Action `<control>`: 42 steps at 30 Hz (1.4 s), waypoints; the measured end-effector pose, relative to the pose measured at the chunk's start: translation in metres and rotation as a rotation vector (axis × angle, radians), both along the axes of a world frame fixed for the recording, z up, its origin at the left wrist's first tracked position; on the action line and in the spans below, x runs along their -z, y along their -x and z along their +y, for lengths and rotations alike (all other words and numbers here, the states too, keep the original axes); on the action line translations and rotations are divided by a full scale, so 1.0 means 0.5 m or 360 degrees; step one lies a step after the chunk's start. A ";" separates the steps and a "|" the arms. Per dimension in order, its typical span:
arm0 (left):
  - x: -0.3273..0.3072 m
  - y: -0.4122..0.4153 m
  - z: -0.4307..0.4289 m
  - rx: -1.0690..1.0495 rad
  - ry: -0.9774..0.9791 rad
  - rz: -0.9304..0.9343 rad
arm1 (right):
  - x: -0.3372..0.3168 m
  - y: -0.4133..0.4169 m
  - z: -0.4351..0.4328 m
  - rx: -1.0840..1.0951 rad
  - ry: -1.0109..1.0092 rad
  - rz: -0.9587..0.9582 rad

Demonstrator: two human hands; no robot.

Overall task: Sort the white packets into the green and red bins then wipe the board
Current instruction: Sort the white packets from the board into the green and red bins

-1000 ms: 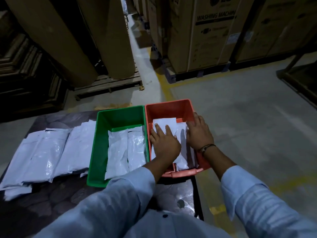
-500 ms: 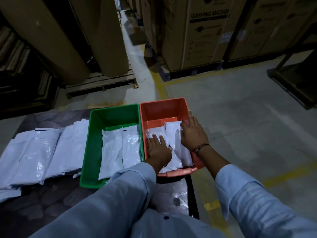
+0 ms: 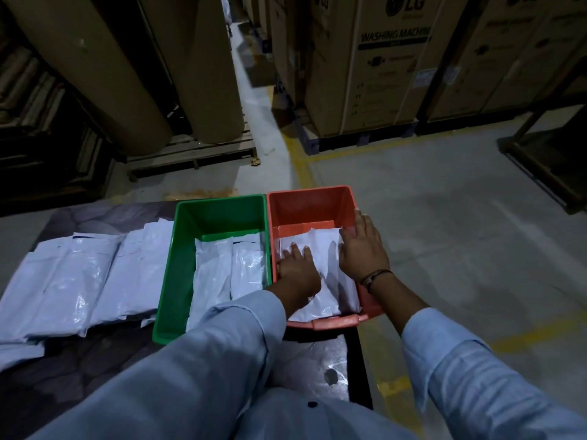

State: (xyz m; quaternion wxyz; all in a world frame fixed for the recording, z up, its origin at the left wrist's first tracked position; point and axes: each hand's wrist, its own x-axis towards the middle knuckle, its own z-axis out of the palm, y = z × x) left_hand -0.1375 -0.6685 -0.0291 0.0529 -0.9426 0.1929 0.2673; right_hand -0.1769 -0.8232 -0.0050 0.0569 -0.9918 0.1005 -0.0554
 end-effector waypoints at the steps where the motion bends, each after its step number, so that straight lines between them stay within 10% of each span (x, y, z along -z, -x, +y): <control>1: -0.014 -0.001 0.001 0.0065 0.0027 -0.0113 | -0.004 -0.004 0.006 0.0006 -0.0018 -0.0010; 6: -0.105 -0.028 0.040 0.0229 0.0390 -0.0655 | -0.038 -0.045 0.060 -0.0043 -0.0114 -0.0139; 19: -0.191 -0.098 0.403 -0.0327 0.0476 -0.0907 | -0.096 -0.159 0.369 -0.0327 -0.0184 -0.0209; 42: -0.089 -0.135 1.073 -0.0682 0.0561 -0.0766 | -0.043 -0.209 1.006 -0.0442 -0.0142 -0.0055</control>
